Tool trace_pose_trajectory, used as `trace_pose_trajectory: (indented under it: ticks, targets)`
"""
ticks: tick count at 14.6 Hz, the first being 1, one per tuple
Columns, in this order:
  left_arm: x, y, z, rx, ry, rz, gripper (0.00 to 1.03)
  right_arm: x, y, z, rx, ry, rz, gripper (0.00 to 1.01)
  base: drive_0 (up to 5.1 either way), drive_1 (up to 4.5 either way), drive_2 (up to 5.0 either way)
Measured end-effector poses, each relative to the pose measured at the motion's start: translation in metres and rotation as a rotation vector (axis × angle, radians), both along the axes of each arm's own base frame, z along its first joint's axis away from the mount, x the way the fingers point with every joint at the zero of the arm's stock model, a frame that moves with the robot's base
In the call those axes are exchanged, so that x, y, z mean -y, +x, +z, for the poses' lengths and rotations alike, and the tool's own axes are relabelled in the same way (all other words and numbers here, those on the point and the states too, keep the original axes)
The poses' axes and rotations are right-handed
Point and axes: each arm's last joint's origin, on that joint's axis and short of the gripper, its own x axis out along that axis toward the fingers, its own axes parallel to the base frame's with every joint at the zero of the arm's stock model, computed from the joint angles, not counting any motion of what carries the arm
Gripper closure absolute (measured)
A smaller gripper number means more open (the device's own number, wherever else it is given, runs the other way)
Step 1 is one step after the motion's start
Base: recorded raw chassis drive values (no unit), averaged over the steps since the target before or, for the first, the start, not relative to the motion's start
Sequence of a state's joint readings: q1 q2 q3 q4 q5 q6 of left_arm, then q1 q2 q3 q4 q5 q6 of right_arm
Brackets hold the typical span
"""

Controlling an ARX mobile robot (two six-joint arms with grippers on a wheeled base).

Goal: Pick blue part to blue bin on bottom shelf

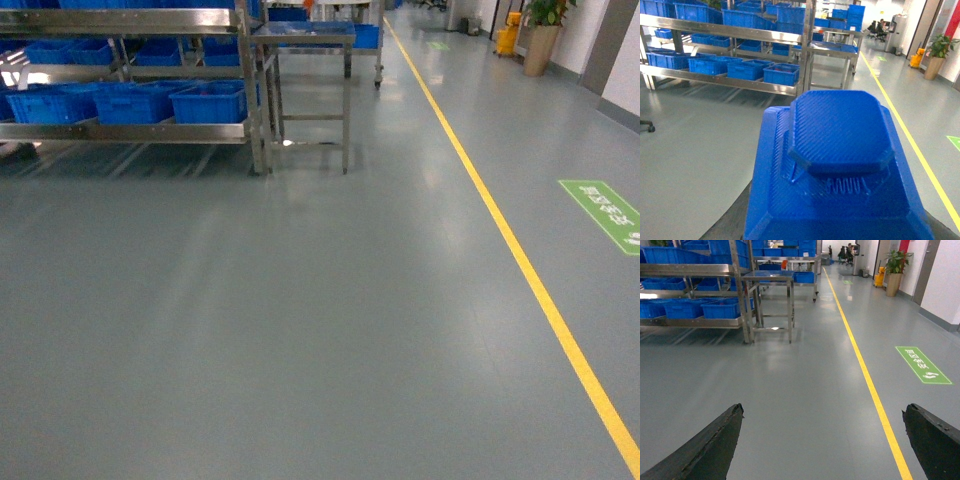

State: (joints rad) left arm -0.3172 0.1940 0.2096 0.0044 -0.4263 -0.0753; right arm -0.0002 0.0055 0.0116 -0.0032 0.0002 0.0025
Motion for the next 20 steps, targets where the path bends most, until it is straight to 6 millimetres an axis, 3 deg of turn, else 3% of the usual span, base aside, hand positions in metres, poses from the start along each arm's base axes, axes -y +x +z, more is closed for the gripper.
trace_pose_trajectory:
  ticks: [9,20]
  targets:
    - [0.0001,0.0001,-0.0001,-0.001,0.001,-0.002,0.60,0.0000,0.0000,-0.0003,-0.003,0.000,0.000,0.03,-1.7,-1.69,-1.7]
    - [0.0000,0.0001,-0.0002,-0.001,0.000,0.000,0.60,0.0000,0.0000,-0.0002,-0.002,0.000,0.000,0.03,0.0,4.18,-4.2]
